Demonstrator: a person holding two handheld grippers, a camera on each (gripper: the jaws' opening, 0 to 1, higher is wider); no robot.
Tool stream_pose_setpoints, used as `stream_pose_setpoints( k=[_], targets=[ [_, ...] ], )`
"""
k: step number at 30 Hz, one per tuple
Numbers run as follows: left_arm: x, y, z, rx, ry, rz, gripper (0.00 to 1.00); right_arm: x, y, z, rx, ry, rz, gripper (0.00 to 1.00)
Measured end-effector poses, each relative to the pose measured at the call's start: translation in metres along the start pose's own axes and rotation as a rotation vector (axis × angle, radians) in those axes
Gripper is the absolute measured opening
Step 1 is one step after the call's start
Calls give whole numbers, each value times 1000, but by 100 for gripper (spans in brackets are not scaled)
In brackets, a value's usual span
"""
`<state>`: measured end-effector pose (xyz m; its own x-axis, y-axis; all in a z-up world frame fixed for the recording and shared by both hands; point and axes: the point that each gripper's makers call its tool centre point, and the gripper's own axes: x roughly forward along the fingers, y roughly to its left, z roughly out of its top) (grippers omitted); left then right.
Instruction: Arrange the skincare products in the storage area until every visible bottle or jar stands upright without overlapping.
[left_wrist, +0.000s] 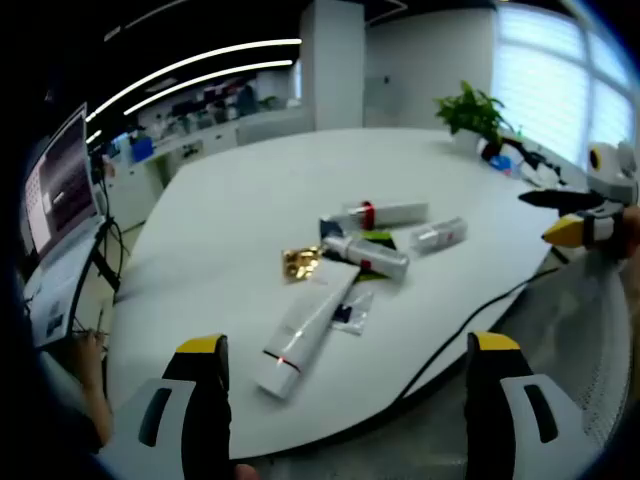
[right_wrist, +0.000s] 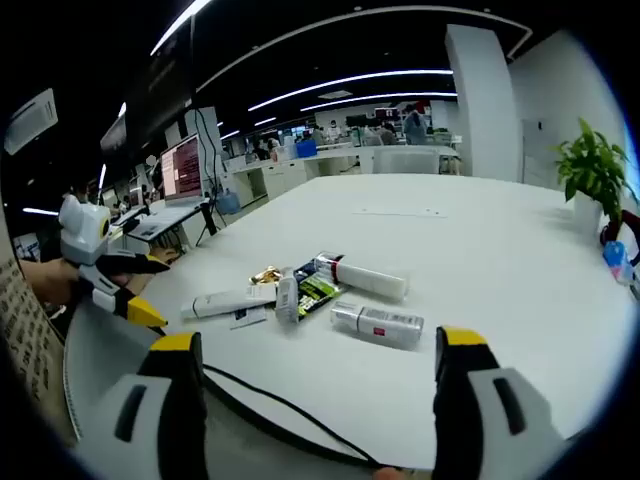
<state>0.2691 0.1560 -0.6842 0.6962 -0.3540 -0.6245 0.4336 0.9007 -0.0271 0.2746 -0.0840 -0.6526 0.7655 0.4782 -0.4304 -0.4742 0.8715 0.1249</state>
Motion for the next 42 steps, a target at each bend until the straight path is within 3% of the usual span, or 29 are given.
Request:
stream_pose_setpoints(
  k=[17, 33, 42],
  targets=[
    [0, -2, -3, 32, 7, -1, 97, -2, -14, -8, 48, -6, -50, 98],
    [1, -5, -2, 43, 4, -14, 95, 2, -9, -13, 62, 37, -23, 94],
    [0, -4, -3, 41, 9, -20, 95, 4, -10, -6, 142, 42, -26, 90]
  ],
)
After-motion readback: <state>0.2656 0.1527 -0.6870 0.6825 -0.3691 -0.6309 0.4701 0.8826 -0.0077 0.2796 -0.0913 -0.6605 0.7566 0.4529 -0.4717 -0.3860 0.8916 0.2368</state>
